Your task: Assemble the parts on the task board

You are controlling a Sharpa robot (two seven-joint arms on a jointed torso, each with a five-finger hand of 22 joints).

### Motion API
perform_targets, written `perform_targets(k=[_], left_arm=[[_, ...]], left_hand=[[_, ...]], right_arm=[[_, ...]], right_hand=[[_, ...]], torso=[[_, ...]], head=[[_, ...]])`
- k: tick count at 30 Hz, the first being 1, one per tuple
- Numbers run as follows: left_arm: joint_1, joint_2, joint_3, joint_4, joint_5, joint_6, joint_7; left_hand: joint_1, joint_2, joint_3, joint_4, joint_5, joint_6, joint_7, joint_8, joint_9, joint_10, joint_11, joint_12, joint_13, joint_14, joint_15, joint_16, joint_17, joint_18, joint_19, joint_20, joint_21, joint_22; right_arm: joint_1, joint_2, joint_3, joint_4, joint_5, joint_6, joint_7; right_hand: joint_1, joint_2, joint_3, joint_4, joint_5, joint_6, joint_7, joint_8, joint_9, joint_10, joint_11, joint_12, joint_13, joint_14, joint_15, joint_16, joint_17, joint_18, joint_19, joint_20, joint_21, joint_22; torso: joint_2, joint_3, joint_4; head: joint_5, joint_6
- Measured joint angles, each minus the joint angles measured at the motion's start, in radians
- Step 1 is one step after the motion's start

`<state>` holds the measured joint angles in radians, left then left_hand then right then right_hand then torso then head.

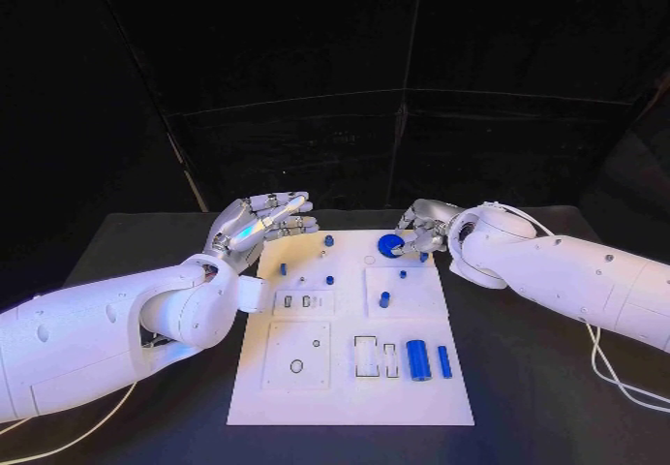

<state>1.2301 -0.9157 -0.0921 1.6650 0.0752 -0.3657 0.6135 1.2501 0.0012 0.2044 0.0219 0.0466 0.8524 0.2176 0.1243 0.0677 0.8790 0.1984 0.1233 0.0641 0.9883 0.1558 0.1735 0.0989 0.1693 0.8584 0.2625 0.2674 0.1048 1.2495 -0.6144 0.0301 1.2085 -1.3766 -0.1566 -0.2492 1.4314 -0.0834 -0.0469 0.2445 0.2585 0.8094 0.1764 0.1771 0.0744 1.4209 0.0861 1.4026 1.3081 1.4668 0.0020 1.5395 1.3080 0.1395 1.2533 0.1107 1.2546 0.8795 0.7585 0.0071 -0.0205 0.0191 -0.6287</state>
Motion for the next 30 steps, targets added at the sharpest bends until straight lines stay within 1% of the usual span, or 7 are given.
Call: perform_targets(k=[5,7,12,16,19,21,30], left_arm=[[0.0,0.001,0.0,-0.002,0.0,0.001,-0.001],[0.0,0.001,0.0,-0.003,0.0,0.002,-0.001],[0.0,0.002,0.0,-0.004,0.0,0.002,-0.001],[0.0,0.003,0.0,-0.005,0.0,0.003,-0.002],[0.0,0.004,0.0,-0.006,0.0,0.003,-0.003],[0.0,0.005,0.0,-0.006,0.0,0.003,-0.003],[0.0,0.006,0.0,-0.006,0.0,0.003,-0.004]], left_hand=[[0.0,0.0,0.0,0.0,0.0,0.0,0.0,0.0,0.0,0.0,0.0,0.0,0.0,0.0,0.0,0.0,0.0,0.0,0.0,0.0,0.0,0.0],[0.0,0.0,0.0,0.0,0.0,0.0,0.0,0.0,0.0,0.0,0.0,0.0,0.0,0.0,0.0,0.0,0.0,0.0,0.0,0.0,0.0,-0.001],[0.0,0.0,0.0,0.0,0.0,0.0,0.0,0.0,0.0,0.0,0.0,0.0,0.0,0.0,0.0,0.0,0.0,0.0,0.0,0.0,0.0,-0.001],[0.0,0.0,0.0,0.0,0.0,0.0,0.0,0.0,0.0,0.0,0.0,0.0,0.0,0.0,0.0,0.0,0.0,0.0,0.0,0.0,0.0,-0.001],[0.0,0.0,0.0,0.0,0.0,0.0,0.0,0.0,0.0,0.0,0.0,0.0,0.0,0.0,0.0,0.0,0.0,0.0,0.0,0.0,0.0,-0.001],[0.0,0.0,0.0,0.0,0.0,0.0,0.0,0.0,0.0,0.0,0.0,0.0,0.0,0.0,0.0,0.0,0.0,0.0,0.0,0.0,0.0,-0.001],[0.0,0.0,0.0,0.0,0.0,0.0,0.0,0.0,0.0,0.0,0.0,0.0,0.0,0.0,0.0,0.0,0.0,0.0,0.0,0.0,0.0,-0.001]], right_arm=[[0.0,0.004,0.0,0.0,-0.014,-0.011,0.003],[0.0,0.007,0.0,-0.001,-0.023,-0.013,0.004],[0.0,0.013,0.0,-0.006,-0.054,-0.015,0.005],[0.0,0.02,0.0,-0.014,-0.077,-0.014,0.004],[0.0,0.028,0.0,-0.02,-0.09,-0.01,0.002],[0.0,0.032,0.0,-0.022,-0.098,-0.005,0.001],[0.0,0.04,0.0,-0.029,-0.114,0.023,-0.007]], right_hand=[[0.007,0.009,0.002,-0.014,0.0,0.0,0.0,0.005,-0.001,0.001,0.001,0.002,0.0,0.0,0.0,0.0,0.0,0.0,0.0,0.0,0.004,0.006],[0.009,0.012,0.002,-0.019,-0.001,0.0,0.0,0.005,-0.002,0.001,0.001,0.006,0.0,0.0,0.0,0.004,0.0,0.0,0.003,0.004,0.007,0.01],[0.009,0.012,0.005,-0.027,-0.013,0.0,0.0,0.005,-0.004,0.001,0.001,0.006,0.0,0.0,0.0,0.004,0.0,0.0,0.003,0.004,0.007,0.016],[0.009,0.012,0.002,-0.03,-0.014,0.0,0.0,0.005,-0.004,0.001,0.001,0.006,0.0,0.0,0.0,0.004,0.0,0.0,0.003,0.004,0.011,0.018],[0.009,0.012,0.005,-0.032,-0.02,0.0,0.0,0.005,-0.004,0.001,0.001,0.006,0.0,0.0,0.0,0.004,0.0,0.0,0.003,0.003,0.011,0.021],[0.015,0.017,0.006,-0.034,-0.02,0.0,0.0,0.005,-0.004,0.001,0.001,0.006,0.0,0.0,0.0,0.004,0.0,0.0,0.003,0.004,0.011,0.021],[0.02,0.022,0.012,-0.04,-0.026,0.0,0.0,0.005,-0.004,0.001,0.001,0.006,0.0,0.0,0.0,0.004,0.0,0.0,0.003,0.004,0.011,0.023]], torso=[[0.0,0.0003,-0.0008],[0.0,0.0005,-0.001],[0.001,0.0007,-0.001],[0.001,0.0008,-0.0008],[0.001,0.0009,-0.0005],[0.001,0.0009,-0.0001],[0.001,0.0013,0.0005]], head=[[0.0,-0.001],[-0.001,-0.001],[-0.003,-0.003],[-0.003,-0.004],[-0.003,-0.007],[-0.003,-0.01],[-0.002,-0.014]])
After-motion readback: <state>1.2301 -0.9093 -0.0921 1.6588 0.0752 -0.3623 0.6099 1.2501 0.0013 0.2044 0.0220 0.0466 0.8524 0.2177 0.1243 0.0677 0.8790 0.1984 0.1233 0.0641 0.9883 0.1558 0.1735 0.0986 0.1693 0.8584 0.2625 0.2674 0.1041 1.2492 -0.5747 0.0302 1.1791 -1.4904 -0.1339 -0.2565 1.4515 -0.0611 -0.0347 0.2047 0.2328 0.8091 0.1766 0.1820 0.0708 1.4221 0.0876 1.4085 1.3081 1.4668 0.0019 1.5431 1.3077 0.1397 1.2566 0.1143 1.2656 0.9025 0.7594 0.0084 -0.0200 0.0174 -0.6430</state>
